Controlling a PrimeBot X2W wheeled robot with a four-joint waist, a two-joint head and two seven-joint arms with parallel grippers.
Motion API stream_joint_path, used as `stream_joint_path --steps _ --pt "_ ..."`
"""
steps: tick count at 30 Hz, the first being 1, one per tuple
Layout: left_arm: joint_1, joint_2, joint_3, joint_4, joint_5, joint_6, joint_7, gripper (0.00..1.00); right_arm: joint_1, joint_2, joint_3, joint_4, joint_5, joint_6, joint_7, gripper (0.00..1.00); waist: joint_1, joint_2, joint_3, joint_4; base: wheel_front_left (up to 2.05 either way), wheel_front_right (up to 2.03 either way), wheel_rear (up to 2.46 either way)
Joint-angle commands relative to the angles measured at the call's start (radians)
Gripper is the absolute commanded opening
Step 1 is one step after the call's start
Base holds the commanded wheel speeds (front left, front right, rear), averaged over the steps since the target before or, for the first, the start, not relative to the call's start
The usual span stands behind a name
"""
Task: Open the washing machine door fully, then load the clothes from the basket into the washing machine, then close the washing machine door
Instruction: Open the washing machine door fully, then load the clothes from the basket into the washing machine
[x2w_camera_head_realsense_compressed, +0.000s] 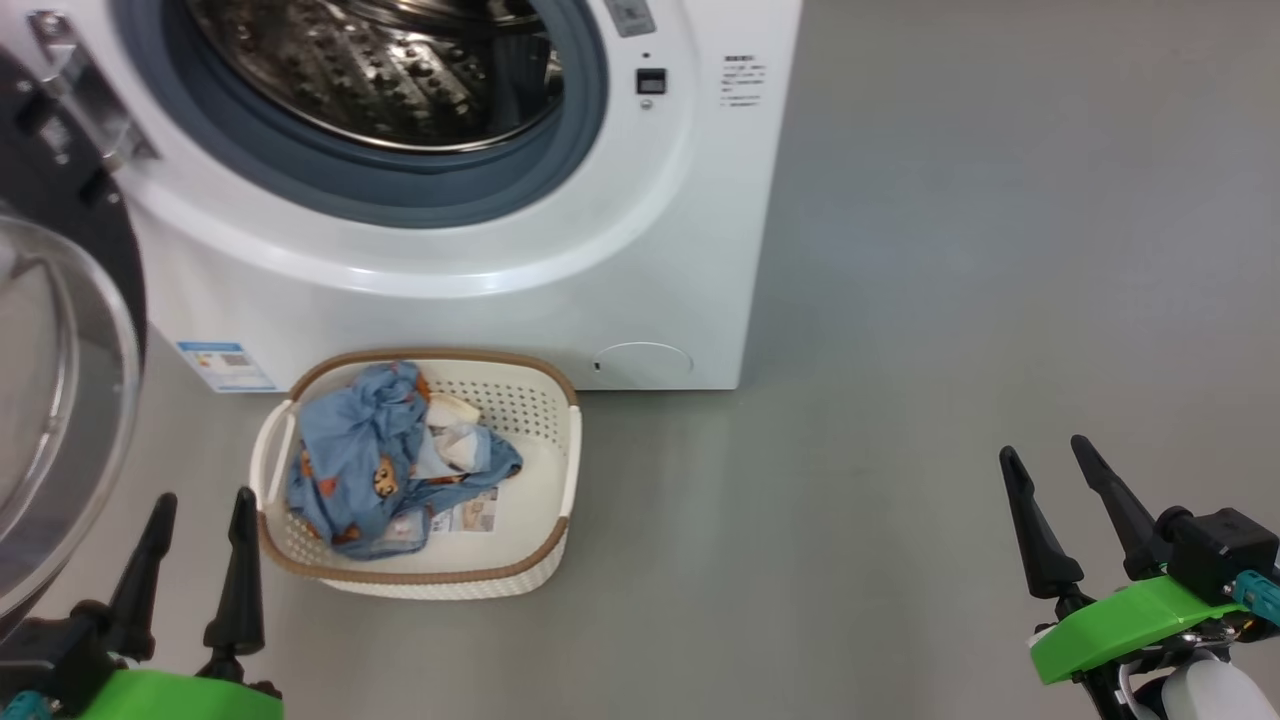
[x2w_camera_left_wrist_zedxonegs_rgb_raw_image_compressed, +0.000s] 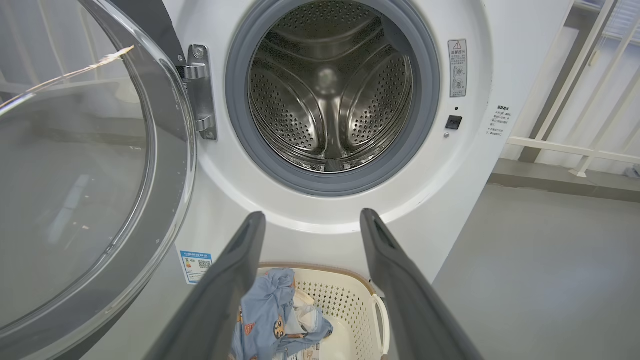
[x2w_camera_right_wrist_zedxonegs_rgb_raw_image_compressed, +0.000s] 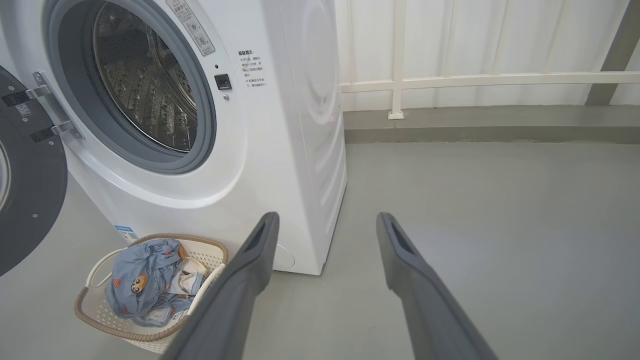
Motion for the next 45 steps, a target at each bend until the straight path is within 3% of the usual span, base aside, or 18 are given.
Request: stream_joint_path --steps 1,17,45 --pt "0.002 0.033 0.032 -0.027 -0.004 -0.003 -0.005 1.0 0.005 -0.008 0.018 -0.029 -0.002 0.002 -0.012 1.0 0.0 0.0 0.01 -0.039 0.0 0.0 0.0" --pt "0.055 0.034 0.03 -0.047 -0.03 -0.003 -0.005 1.0 0.011 -0.003 0.003 -0.037 -0.003 0.002 -0.012 1.0 0.0 0.0 0.007 -0.165 0.0 0.0 0.0" --pt "0.05 0.028 0.045 -0.051 -0.068 -0.003 -0.005 1.0 0.012 -0.002 -0.003 -0.041 -0.005 0.002 -0.012 1.0 0.0 0.0 0.01 -0.16 0.07 -0.18 0.11"
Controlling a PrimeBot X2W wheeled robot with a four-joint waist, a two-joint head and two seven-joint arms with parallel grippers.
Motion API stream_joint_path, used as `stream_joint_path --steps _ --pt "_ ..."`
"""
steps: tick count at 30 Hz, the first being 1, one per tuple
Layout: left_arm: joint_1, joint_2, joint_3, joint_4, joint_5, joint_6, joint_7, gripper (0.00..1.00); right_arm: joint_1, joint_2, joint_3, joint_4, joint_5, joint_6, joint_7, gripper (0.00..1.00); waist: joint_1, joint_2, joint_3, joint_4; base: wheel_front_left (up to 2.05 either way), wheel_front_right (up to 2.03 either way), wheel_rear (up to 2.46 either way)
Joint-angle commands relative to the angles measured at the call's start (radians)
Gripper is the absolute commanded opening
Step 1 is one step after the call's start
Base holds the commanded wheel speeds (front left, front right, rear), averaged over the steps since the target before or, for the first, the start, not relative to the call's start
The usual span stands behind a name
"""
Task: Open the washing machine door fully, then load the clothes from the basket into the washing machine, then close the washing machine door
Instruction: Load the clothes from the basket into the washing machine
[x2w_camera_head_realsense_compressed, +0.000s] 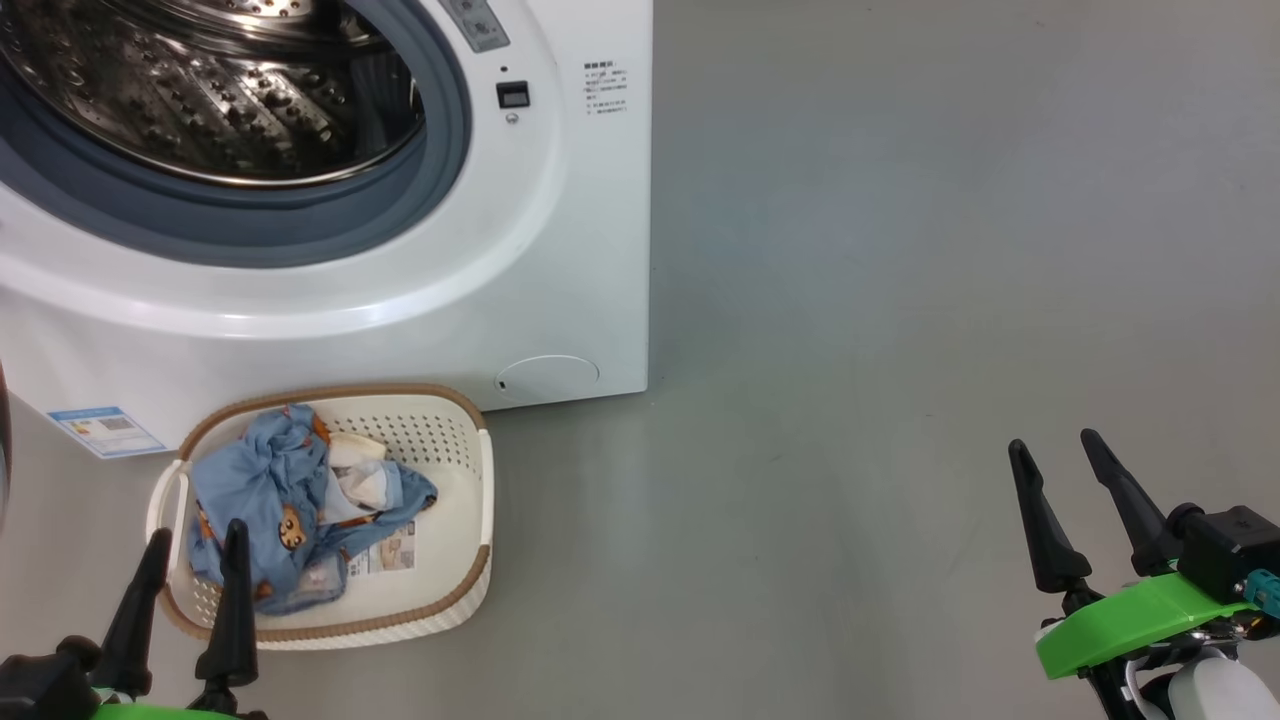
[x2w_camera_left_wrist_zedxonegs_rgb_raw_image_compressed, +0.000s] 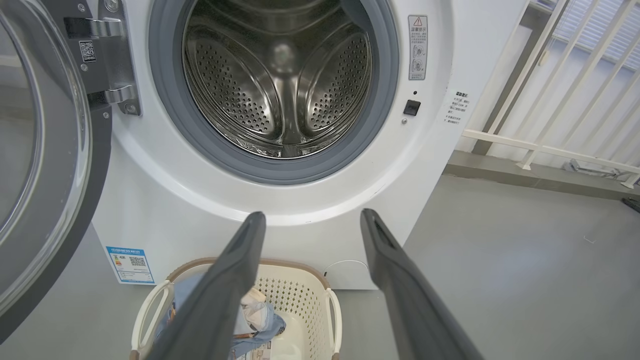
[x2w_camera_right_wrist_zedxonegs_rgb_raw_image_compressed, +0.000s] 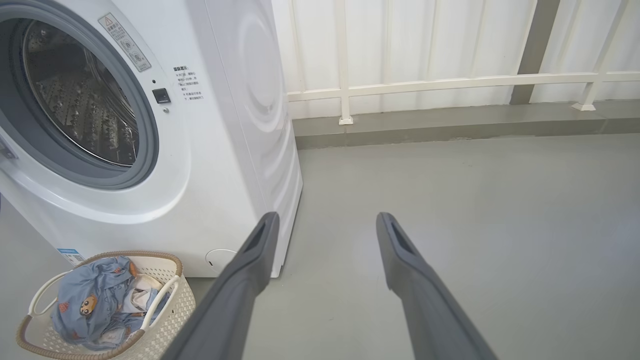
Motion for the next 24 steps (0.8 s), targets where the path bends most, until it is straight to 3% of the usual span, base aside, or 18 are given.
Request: stream_joint_path --steps 1,16,24 --pt "-0.023 0.025 0.036 -0.026 -0.007 -0.003 -0.006 1.0 0.01 -0.009 0.023 -0.027 -0.001 0.002 -0.012 1.0 0.0 0.0 0.001 0.0 0.7 -1.35 0.65" --pt "-0.04 0.039 0.032 -0.029 -0.013 -0.003 -0.006 1.0 -0.001 0.001 0.022 -0.03 -0.005 0.002 -0.012 1.0 0.0 0.0 0.02 -0.004 1.3 -1.92 0.62" --pt "-0.046 0.04 0.015 -0.012 0.009 -0.003 -0.006 1.0 -0.003 0.007 0.02 -0.034 -0.006 0.002 -0.012 1.0 0.0 0.0 0.028 -0.004 0.94 -0.96 0.02"
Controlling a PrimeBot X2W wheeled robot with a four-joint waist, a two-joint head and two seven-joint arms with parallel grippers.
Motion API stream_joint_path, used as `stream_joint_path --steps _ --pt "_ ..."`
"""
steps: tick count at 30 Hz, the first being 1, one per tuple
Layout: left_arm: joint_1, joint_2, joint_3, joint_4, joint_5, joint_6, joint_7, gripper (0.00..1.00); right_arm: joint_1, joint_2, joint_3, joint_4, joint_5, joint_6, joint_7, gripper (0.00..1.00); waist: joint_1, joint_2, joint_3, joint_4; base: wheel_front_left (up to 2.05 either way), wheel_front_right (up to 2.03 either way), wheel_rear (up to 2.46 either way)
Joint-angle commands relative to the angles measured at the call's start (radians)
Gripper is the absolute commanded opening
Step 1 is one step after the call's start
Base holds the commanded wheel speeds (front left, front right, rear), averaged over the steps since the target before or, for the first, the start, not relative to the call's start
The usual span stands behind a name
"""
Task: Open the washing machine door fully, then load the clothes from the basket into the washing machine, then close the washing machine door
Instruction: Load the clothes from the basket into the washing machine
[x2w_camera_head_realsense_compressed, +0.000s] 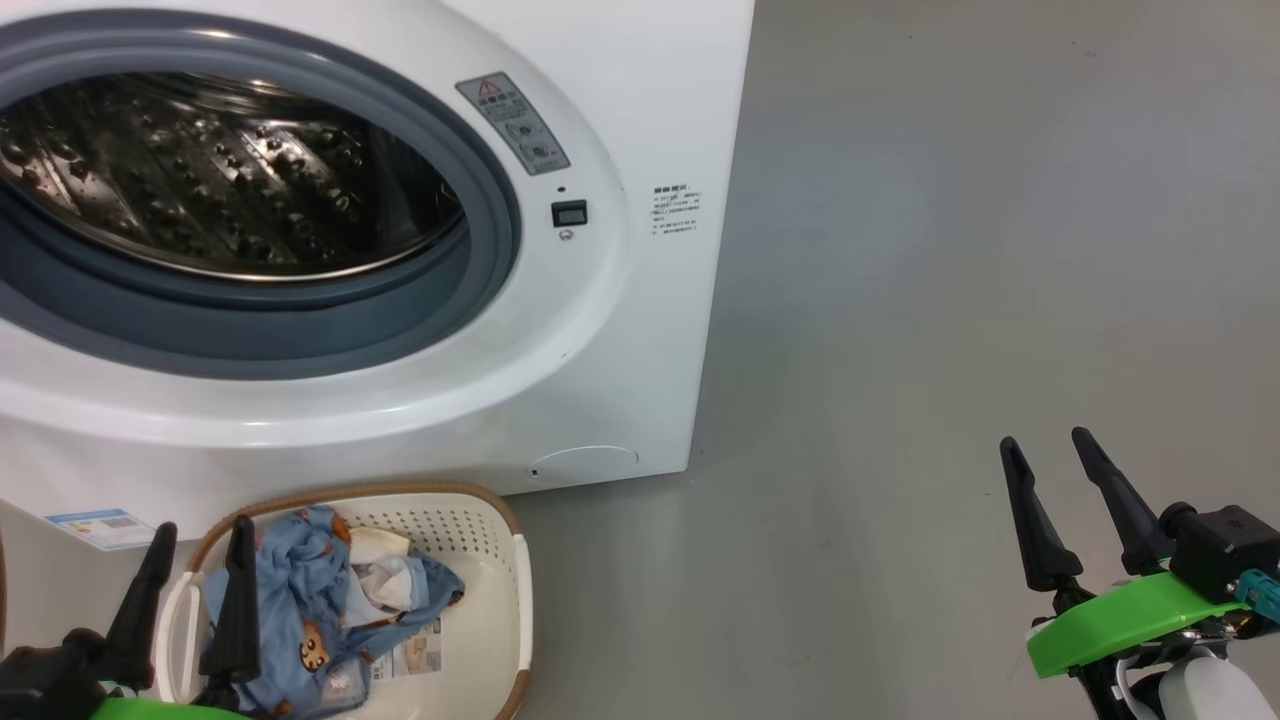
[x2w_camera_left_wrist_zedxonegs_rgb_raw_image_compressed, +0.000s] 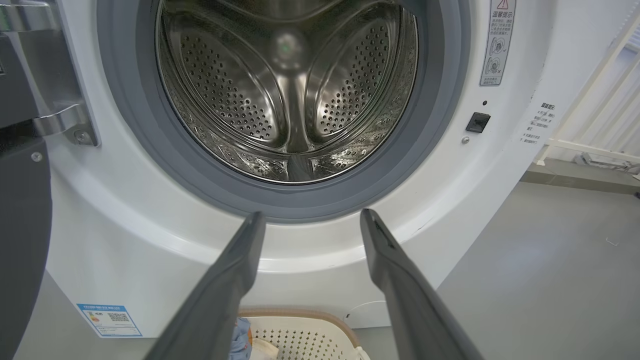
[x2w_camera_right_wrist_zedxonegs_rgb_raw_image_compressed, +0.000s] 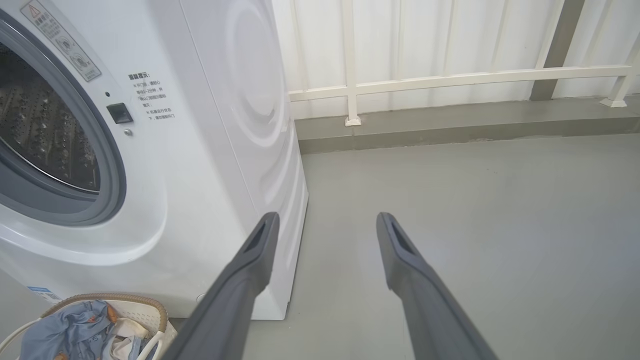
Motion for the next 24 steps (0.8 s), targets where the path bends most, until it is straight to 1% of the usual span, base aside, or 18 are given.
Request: stream_joint_path --steps 1,7,13,15,17,24 --pt "-0.037 0.022 0.033 -0.011 0.01 -0.003 -0.006 1.0 -0.002 -0.01 0.019 -0.028 -0.005 0.002 -0.012 1.0 0.0 0.0 0.003 0.002 0.33 -0.33 0.0" --pt "-0.044 0.01 0.04 0.028 0.026 -0.003 -0.006 1.0 -0.005 -0.007 0.017 -0.029 -0.004 0.002 -0.012 1.0 0.0 0.0 0.015 0.006 0.04 -0.04 0.0" --pt "-0.056 -0.017 0.048 0.121 0.058 -0.003 -0.006 1.0 -0.014 0.001 0.022 -0.033 -0.006 0.002 -0.012 1.0 0.0 0.0 0.036 0.008 0.0 0.0 0.0" --pt "-0.069 -0.034 0.057 0.176 0.067 -0.003 -0.006 1.0 -0.019 0.005 0.023 -0.037 -0.008 0.002 -0.012 1.0 0.0 0.0 0.051 0.009 0.0 0.0 0.0" --pt "-0.089 -0.045 0.043 0.236 0.076 -0.003 -0.006 1.0 -0.024 0.008 0.029 -0.038 -0.009 0.002 -0.012 1.0 0.0 0.0 0.066 0.012 0.0 0.0 0.0" --pt "-0.23 -0.06 0.035 0.546 0.137 -0.002 -0.006 1.0 -0.067 0.012 0.051 -0.041 -0.01 0.002 -0.012 1.0 0.0 0.0 0.143 0.012 0.0 0.0 0.0"
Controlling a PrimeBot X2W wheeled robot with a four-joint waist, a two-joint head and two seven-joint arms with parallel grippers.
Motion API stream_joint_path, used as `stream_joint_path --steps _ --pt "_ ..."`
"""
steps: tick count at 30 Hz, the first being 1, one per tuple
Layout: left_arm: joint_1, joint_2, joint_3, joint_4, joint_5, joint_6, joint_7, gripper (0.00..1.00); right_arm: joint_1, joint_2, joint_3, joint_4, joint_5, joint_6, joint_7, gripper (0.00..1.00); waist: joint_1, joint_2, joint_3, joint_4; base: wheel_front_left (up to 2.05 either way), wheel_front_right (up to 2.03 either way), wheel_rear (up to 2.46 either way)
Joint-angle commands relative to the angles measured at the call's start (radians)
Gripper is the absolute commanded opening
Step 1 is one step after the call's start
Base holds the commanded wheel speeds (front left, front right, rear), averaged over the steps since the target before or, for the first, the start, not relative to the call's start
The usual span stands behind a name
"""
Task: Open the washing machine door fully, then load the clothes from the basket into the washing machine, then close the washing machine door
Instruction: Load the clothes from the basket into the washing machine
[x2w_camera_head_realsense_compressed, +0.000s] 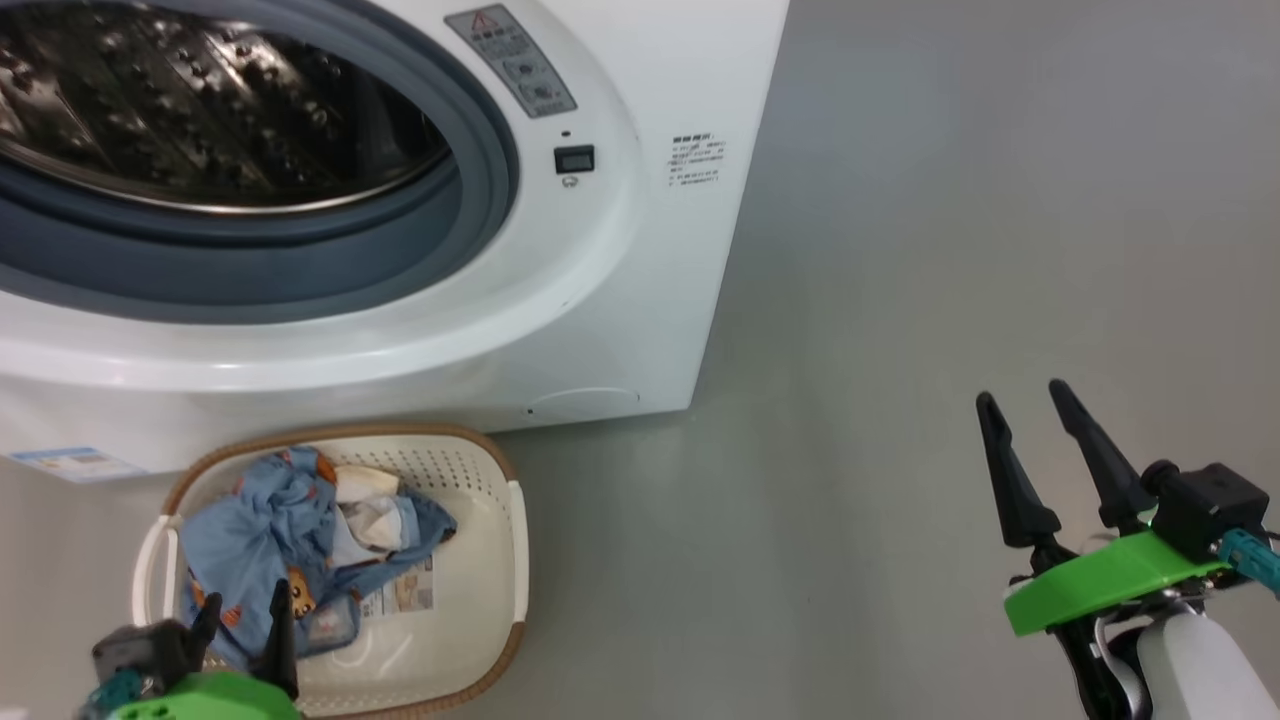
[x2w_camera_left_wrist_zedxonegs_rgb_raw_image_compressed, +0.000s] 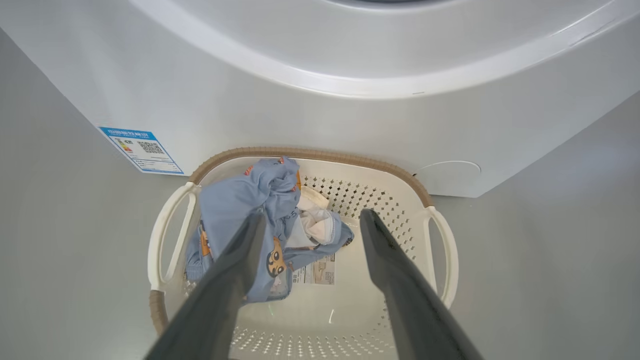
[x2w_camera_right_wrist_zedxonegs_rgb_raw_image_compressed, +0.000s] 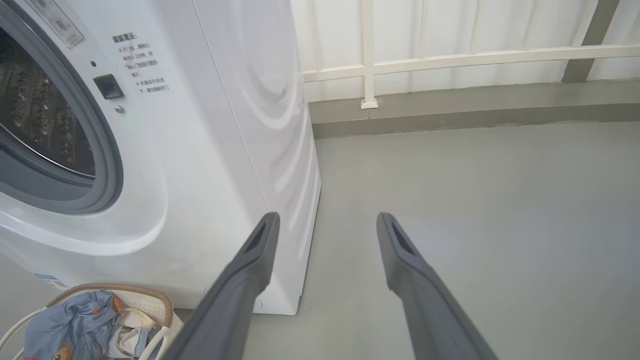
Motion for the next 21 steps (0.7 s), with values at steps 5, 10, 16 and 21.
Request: stream_joint_path --steps 5,10,16,21 --pt "-0.159 0.027 0.009 0.214 0.054 0.007 -0.007 1.0 -0.052 0.006 0.044 -0.033 -0.015 0.002 -0.012 1.0 0.0 -0.0001 0.102 -0.007 0.0 0.0 0.0" --pt "-0.273 0.038 -0.018 0.358 0.088 0.017 -0.007 1.0 -0.085 0.008 0.053 -0.04 -0.017 0.002 -0.012 1.0 0.0 -0.0001 0.168 -0.014 0.0 0.0 0.0" --pt "-0.388 0.056 -0.041 0.489 0.107 0.029 -0.006 1.0 -0.118 0.011 0.06 -0.052 -0.023 0.002 -0.012 1.0 0.0 -0.0001 0.238 -0.021 0.0 0.0 0.0" --pt "-0.447 0.079 -0.04 0.53 0.101 0.044 0.007 1.0 -0.14 0.018 0.062 -0.063 -0.027 0.002 -0.012 1.0 0.0 -0.0001 0.285 -0.027 0.0 0.0 0.0"
